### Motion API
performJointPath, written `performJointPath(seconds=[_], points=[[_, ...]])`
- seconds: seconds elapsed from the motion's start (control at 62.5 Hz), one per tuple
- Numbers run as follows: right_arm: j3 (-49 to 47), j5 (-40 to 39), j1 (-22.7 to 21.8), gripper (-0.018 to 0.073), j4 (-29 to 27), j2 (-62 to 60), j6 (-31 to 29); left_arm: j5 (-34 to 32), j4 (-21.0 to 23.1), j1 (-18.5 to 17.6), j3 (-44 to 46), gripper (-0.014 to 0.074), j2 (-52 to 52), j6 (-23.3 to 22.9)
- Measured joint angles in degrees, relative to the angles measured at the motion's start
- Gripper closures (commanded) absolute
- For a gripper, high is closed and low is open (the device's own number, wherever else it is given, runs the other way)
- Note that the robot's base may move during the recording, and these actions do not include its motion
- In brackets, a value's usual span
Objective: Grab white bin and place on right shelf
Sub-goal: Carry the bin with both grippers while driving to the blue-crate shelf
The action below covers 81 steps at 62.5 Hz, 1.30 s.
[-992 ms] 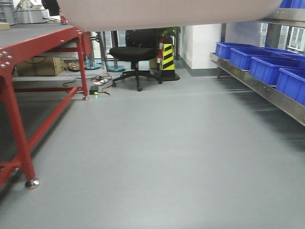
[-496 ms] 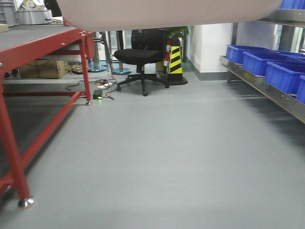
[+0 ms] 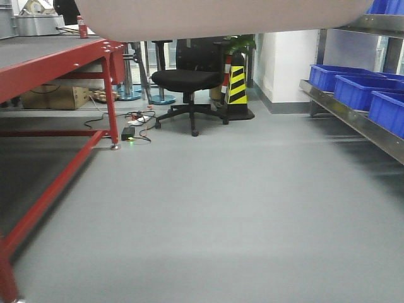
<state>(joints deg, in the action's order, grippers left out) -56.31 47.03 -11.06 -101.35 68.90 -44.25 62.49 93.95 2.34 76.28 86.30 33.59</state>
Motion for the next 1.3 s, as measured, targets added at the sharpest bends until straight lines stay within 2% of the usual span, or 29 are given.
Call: performJointPath(seconds=[1.296], points=[[0.00,0.00,0.00,0.0501,0.00,0.00,0.00,0.09,0.00,0.00,0.00,0.0722,-0.09,0.00]])
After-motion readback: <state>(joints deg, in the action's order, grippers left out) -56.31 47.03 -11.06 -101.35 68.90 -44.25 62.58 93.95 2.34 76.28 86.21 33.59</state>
